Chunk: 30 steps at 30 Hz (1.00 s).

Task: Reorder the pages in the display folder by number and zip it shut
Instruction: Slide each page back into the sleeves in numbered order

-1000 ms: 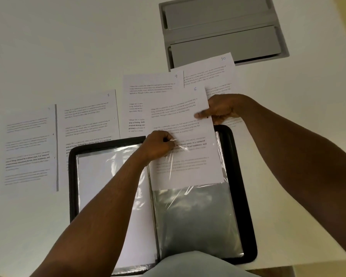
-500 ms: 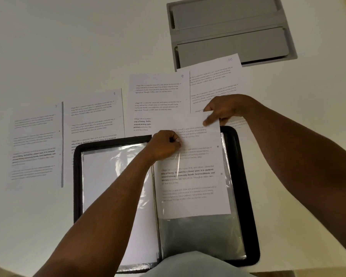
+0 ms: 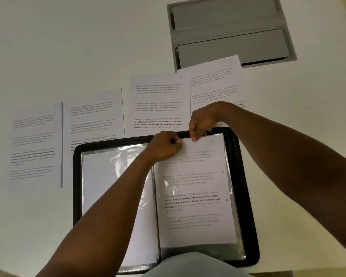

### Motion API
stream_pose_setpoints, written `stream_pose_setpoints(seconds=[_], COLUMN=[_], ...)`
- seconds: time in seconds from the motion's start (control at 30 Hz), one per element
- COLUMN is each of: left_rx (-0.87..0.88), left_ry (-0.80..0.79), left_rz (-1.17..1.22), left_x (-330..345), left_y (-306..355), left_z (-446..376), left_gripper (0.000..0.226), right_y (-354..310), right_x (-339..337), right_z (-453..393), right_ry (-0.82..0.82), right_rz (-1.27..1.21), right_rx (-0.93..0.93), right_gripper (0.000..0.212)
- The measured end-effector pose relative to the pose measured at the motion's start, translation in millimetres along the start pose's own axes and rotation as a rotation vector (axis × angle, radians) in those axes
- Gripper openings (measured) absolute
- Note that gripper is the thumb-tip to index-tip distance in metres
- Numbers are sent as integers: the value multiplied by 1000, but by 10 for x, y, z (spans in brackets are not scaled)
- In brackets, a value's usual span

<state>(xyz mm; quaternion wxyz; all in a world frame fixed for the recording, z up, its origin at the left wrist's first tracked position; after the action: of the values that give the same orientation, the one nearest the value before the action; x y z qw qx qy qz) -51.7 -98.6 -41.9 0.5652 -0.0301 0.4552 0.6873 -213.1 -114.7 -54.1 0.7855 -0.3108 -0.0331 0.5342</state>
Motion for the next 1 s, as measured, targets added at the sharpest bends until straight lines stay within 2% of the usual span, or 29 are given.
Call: stream_pose_setpoints(seconds=[0.17,0.27,0.33,0.47,0.53,0.63,0.73,0.8,0.9,1.0], left_rx=[7,8,9,37,45,79,96,99,58,44], left_ry=[13,19,30,59,92,149,212,261,352,437], left_rz=[7,4,-8,-26,-11,26,45,60,130,174], left_x=[-14,-11,-12,-3,-12,-18,-17,-3,5,20], left_y=[16,13,14,44,49,67,69,31,-81,-277], left_z=[12,11,21,62,102,180,263,306,456,712], left_gripper=[11,11,11,10,7,7,6,15,45,48], right_y=[-77,-75,-67,14,105,247,358,412,488,498], right_x=[88,108,71,51,81,180,341,522,876,1260], right_z=[-57,-19,52,250,347,518,713,793,842,857], right_ry=[-67,-32,3,144,204,271,316,293,285,283], right_rz=[73,62,17,-114,-232,-327,-389,-445,-568,-725], right_rx=[23,19,33,95,119,107,70,54,59,56], right_gripper=[12,9,20,66,75,71,49,37,41,48])
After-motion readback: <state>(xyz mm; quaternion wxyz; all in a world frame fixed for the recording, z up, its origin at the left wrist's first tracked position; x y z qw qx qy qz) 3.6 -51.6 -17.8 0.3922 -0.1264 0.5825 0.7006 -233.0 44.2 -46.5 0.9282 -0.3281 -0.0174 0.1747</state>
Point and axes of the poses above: each hand's wrist, its own z-axis away from the middle knuckle, its own x-axis out of the palm, y = z × x, the point moved 5 cm from there along -z, towards the middle knuckle, and after that the axes turned 4 degrees about -z, right-handed, at the moved point
